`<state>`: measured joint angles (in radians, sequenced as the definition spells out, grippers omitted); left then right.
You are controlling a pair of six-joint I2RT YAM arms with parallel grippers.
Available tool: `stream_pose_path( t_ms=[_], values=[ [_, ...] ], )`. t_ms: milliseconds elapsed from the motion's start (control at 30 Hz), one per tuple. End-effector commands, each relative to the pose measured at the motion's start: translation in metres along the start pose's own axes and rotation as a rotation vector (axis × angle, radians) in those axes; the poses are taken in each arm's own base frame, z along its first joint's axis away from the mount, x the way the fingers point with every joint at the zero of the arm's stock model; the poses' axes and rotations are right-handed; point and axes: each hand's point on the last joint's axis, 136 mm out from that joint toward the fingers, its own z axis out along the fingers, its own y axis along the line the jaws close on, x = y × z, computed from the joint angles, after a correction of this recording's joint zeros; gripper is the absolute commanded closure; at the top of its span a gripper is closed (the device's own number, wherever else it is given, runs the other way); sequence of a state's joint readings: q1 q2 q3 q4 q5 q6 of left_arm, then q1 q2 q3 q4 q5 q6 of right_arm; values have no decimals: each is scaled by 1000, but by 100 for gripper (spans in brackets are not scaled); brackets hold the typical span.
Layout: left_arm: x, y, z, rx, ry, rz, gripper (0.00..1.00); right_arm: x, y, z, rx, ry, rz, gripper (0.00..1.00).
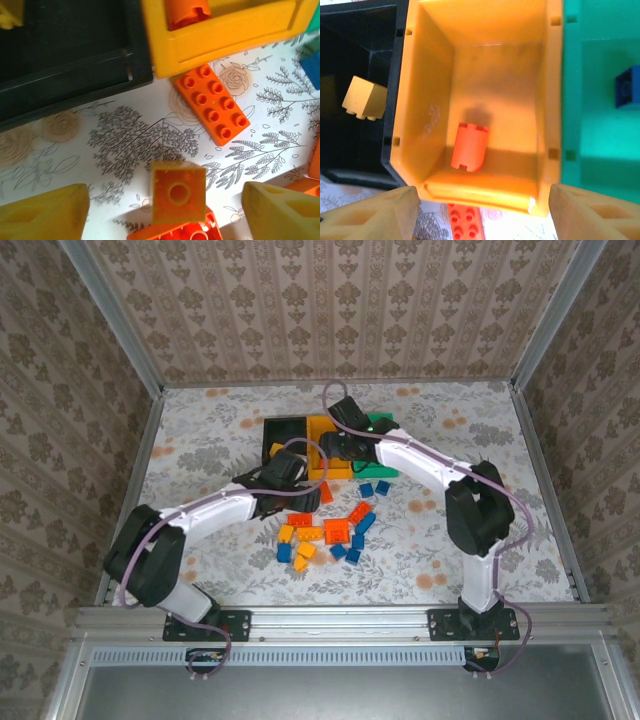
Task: Sort the legos into containers by color
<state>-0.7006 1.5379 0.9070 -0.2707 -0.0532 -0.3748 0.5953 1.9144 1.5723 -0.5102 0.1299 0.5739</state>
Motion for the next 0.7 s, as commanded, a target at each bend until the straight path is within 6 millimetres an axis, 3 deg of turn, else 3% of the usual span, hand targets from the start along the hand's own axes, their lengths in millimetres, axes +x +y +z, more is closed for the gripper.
stream_pose_path(
  t_ms=[0, 167, 400, 567, 667],
  values=[
    [0, 3, 9, -38, 37, 41, 25, -6, -4, -21, -31, -53, 39, 29],
    [9, 2, 27, -65, 103, 60, 30, 3, -19, -33, -30, -63, 63, 29],
    [23, -1, 36, -92, 142, 93, 52, -1, -33, -42, -20, -85, 97, 29],
    [16, 3, 27, -113, 107, 98, 66, -5, -34, -48, -20, -102, 102, 29],
    [-1, 7, 8, -137, 29, 77, 68, -5, -37, -50, -17, -103, 105, 29]
  ],
)
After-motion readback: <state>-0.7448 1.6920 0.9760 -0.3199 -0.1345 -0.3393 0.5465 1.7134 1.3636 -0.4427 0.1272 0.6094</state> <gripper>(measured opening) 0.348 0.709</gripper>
